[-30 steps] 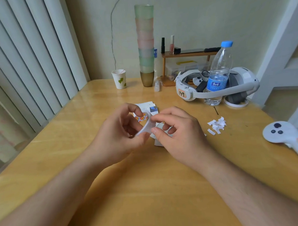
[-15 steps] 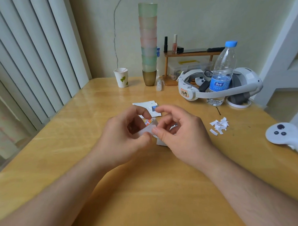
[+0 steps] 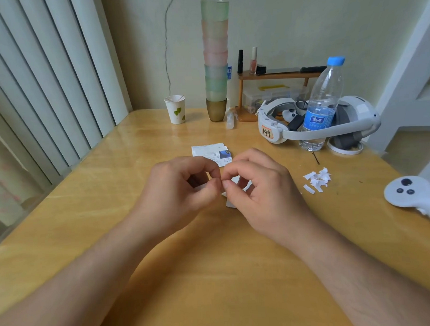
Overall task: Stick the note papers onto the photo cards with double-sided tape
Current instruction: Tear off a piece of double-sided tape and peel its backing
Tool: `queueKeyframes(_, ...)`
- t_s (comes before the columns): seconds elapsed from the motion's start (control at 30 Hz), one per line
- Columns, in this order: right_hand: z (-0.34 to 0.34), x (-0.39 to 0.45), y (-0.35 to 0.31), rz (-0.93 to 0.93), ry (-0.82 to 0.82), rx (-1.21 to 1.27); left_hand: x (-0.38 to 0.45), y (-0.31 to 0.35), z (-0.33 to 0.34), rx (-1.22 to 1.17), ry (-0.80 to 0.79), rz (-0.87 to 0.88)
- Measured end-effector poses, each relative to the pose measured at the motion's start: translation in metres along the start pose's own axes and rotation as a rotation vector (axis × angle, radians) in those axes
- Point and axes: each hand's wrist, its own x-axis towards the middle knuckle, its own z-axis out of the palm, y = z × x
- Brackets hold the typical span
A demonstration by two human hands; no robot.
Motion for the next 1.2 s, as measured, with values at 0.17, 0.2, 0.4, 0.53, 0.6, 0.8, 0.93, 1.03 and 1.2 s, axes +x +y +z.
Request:
queueKeyframes(0.17,-0.002,0.002,-0.001,-0.025,-0.023,0.052,0.001,0.004,-0.002,0.016,-0.001,0.037)
queueKeyframes(0.2,-0.002,0.003,-0.001,-0.034,-0.029,0.06,0.001,0.005,-0.003,-0.015,-0.018,0.024)
queueKeyframes(0.4,-0.002,0.004,-0.004,-0.063,0.015,0.073,0.001,0.006,-0.003,-0.216,-0.109,-0.019)
queueKeyframes(0.53,0.001,0.004,-0.006,-0.055,0.041,0.084,0.001,0.008,0.0,-0.246,-0.086,-0.023)
queueKeyframes(0.6,0.002,0.004,-0.006,-0.059,0.053,0.084,0.001,0.01,0.002,-0.255,-0.067,-0.025)
queueKeyframes(0.8,0.002,0.003,-0.007,-0.034,0.041,0.152,0.005,0.008,-0.001,-0.324,0.036,-0.103)
queueKeyframes(0.93,0.003,0.001,-0.009,0.028,-0.01,0.265,0.008,0.006,-0.006,-0.428,0.088,-0.139)
queueKeyframes(1.03,0.001,0.001,-0.012,0.093,-0.043,0.319,0.012,-0.002,-0.01,-0.35,0.196,-0.164)
queueKeyframes(1.2,-0.002,0.008,-0.014,0.52,0.024,0.775,0.01,-0.023,-0.022,0.217,-0.074,-0.122)
